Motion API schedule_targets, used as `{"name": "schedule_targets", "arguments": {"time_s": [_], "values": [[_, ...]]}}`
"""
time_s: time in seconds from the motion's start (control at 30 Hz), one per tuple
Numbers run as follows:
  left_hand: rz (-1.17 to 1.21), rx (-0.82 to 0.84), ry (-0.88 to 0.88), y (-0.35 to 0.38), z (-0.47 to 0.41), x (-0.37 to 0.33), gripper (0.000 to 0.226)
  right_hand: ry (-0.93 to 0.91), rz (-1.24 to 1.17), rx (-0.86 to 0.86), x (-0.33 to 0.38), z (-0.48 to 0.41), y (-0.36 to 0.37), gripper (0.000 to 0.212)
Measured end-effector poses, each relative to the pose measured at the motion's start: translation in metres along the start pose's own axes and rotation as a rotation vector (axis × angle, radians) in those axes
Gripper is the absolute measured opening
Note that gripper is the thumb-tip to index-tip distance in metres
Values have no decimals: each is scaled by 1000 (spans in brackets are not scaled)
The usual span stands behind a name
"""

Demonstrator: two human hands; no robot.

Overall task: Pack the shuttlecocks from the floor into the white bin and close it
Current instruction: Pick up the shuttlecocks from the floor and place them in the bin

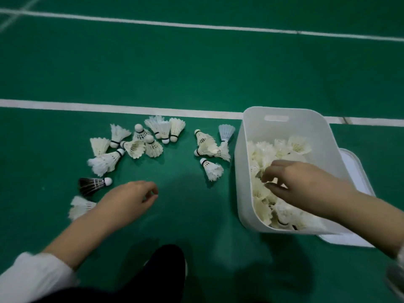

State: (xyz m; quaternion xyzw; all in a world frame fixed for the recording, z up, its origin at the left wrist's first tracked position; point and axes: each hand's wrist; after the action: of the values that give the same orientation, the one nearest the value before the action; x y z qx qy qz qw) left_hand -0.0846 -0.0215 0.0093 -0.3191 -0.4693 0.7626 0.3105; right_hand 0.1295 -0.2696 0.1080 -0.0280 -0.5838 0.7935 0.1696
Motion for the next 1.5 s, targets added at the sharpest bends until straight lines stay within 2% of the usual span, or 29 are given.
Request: {"name": "schedule_targets", "arguments": {"time_s": [0.13, 0.33, 0.53, 0.7, 0.8, 0.87, 0.93, 1.0, 1.07, 1.13, 1.2, 1.33, 1.4, 1.5], "values": [[104, -52, -187, 10, 29, 58, 17, -208, 35, 38, 60, -53, 6, 24], [163, -103, -491, 37, 63, 143, 20, -288, -38, 187, 136, -131, 64, 26], [234, 57, -810, 79, 70, 183, 49, -342, -185, 227, 205, -187, 104, 30], [482, 84, -782, 106, 64, 175, 44, -459, -195, 203, 248, -226, 114, 43], [455, 70, -779, 108, 62, 169, 49, -573, -157, 195, 277, -257, 121, 56], [398, -29, -795, 108, 65, 161, 59, -636, -125, 186, 294, -274, 125, 61], [404, -43, -906, 104, 66, 158, 56, -666, -67, 191, 305, -288, 131, 59], [498, 65, -1013, 101, 65, 159, 48, -642, -2, 235, 304, -293, 138, 45], [665, 127, -1017, 103, 62, 162, 36, -579, 25, 276, 289, -287, 145, 35], [794, 45, -972, 105, 61, 162, 27, -494, 0, 285, 266, -277, 150, 33], [812, -22, -904, 106, 63, 160, 27, -383, -78, 245, 243, -267, 151, 32], [911, -151, -807, 96, 57, 163, 30, -211, -255, 65, 206, -252, 150, 14], [921, -223, -790, 89, 47, 166, 23, -151, -298, -9, 193, -246, 151, 11], [905, -258, -810, 78, 24, 168, 6, -74, -305, -9, 182, -240, 151, 14]]}}
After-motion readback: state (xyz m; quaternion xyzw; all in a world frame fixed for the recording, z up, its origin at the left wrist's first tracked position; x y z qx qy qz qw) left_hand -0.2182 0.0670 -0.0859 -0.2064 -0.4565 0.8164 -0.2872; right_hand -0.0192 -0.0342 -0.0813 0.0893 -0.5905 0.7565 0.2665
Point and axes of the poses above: each hand's wrist, its own z-axis away from the middle knuckle, its own y-axis out of the palm, x = y × z, and after that the axes turned 11 degrees about -y, right-handed
